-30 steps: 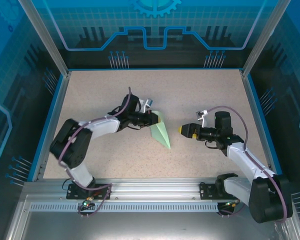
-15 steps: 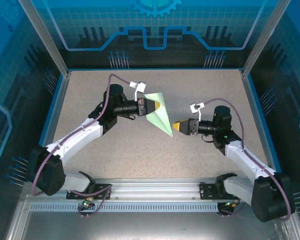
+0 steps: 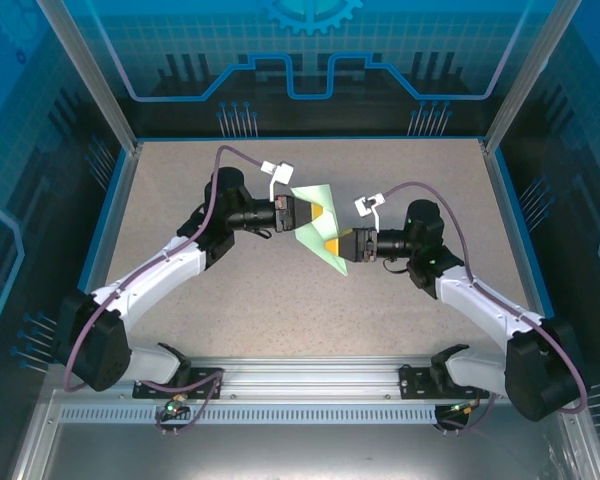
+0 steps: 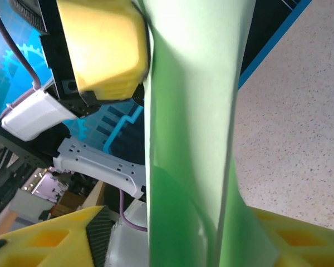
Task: Fold a paper plane with a square sheet of paper (fold left side to right side)
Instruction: Turn over the paper at the center of the table.
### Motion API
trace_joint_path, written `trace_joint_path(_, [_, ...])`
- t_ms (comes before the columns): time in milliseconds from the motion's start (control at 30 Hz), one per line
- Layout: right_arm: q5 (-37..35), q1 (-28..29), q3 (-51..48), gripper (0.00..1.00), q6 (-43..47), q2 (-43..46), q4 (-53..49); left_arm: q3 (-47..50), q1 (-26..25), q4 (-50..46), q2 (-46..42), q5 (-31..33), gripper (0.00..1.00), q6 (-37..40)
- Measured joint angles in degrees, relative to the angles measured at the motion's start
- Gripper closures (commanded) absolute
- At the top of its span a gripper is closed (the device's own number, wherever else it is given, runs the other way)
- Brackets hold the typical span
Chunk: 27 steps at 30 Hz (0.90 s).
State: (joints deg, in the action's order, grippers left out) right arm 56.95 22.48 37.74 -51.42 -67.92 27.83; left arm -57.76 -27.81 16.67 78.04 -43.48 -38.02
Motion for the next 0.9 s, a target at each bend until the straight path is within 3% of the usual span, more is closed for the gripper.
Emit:
trace_joint_path(200, [-1.5,0.0,0.5,0.88,3.5,2.9,-5.4,0.0,0.0,-0.2,0.0,-0.1,0.79,0.2])
trace_joint_path(300, [-3.0,0.0,1.4,1.0,6.6,4.2,-10.6,0.0,0.0,-1.6,-0.2,-0.1,0.58,0.7])
trace_joint_path(367, [-4.8,0.0,2.4,1.0,9.5,5.0,-15.5,0.0,0.0,-4.3,-0.9,0.5,0.44,2.2])
trace_joint_path(533, [-13.9,0.1,7.7,1.0,19.8,6.8,-32.8,0.0,0.4,-14.8,-5.5,5.9,0.27,8.2])
trace_joint_path(700, [-35.6,5.0,16.4,1.0,29.7,6.9,-52.2,1.0,2.3,-24.6,-14.9,16.5,0.24,12.9])
trace_joint_path(900, [-71.8,20.1,29.3,1.0,33.7,-4.8,-71.4,5.6,2.6,-32.1,-27.8,29.6,0.23,16.0])
